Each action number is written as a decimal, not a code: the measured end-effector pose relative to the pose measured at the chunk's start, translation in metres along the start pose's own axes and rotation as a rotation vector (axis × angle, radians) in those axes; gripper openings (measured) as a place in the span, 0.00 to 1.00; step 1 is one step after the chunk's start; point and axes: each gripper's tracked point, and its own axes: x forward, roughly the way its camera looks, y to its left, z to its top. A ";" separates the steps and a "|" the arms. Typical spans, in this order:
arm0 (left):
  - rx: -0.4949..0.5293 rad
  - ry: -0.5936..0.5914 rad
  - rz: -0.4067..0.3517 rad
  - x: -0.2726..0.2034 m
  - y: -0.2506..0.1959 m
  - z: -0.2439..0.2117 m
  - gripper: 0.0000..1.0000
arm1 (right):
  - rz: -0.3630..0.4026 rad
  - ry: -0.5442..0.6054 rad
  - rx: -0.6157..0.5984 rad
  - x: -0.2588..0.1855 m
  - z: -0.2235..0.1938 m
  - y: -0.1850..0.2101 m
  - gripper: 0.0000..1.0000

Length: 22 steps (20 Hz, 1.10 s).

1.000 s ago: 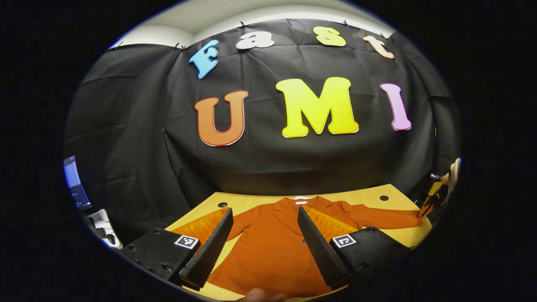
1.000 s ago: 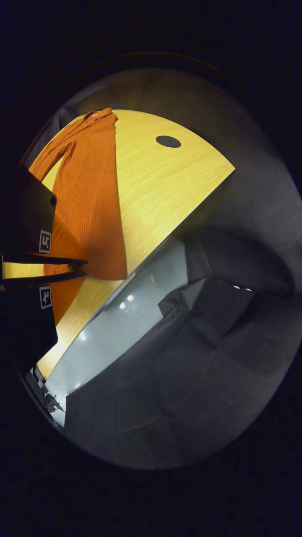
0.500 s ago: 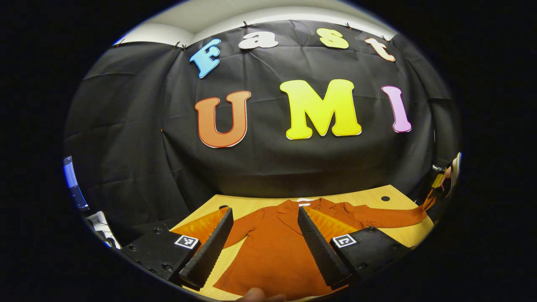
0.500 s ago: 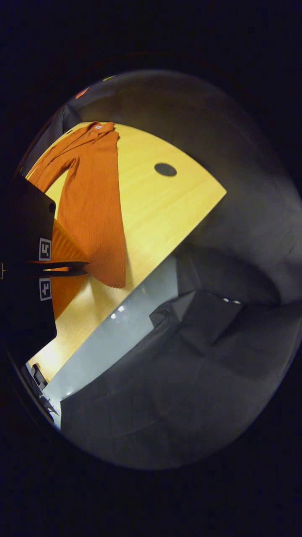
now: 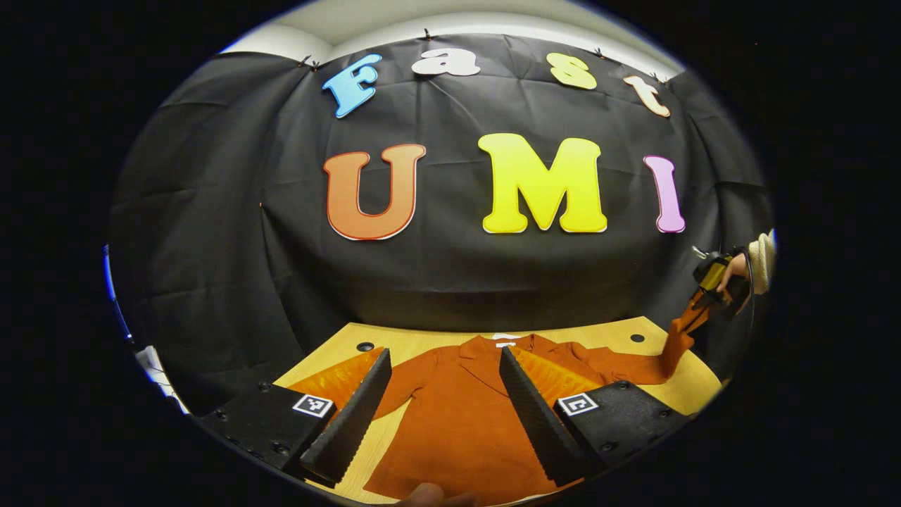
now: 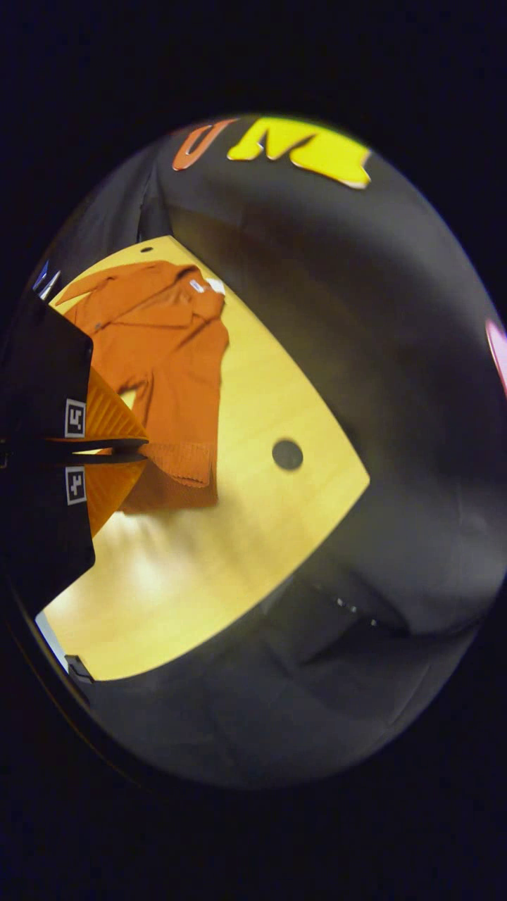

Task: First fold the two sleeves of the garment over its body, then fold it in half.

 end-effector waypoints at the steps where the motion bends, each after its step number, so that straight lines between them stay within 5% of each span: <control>1: 0.003 0.000 -0.001 0.001 0.007 -0.002 1.00 | 0.015 0.005 -0.030 0.001 -0.006 0.025 0.00; 9: -0.042 0.046 0.058 -0.004 0.081 -0.030 1.00 | 0.158 0.111 -0.303 0.042 -0.083 0.232 0.00; 13: -0.025 0.082 0.113 -0.009 0.118 -0.054 1.00 | 0.190 0.172 -0.465 0.096 -0.148 0.324 0.00; 22: -0.001 0.147 0.216 -0.026 0.181 -0.095 1.00 | 0.173 0.250 -0.676 0.192 -0.249 0.413 0.00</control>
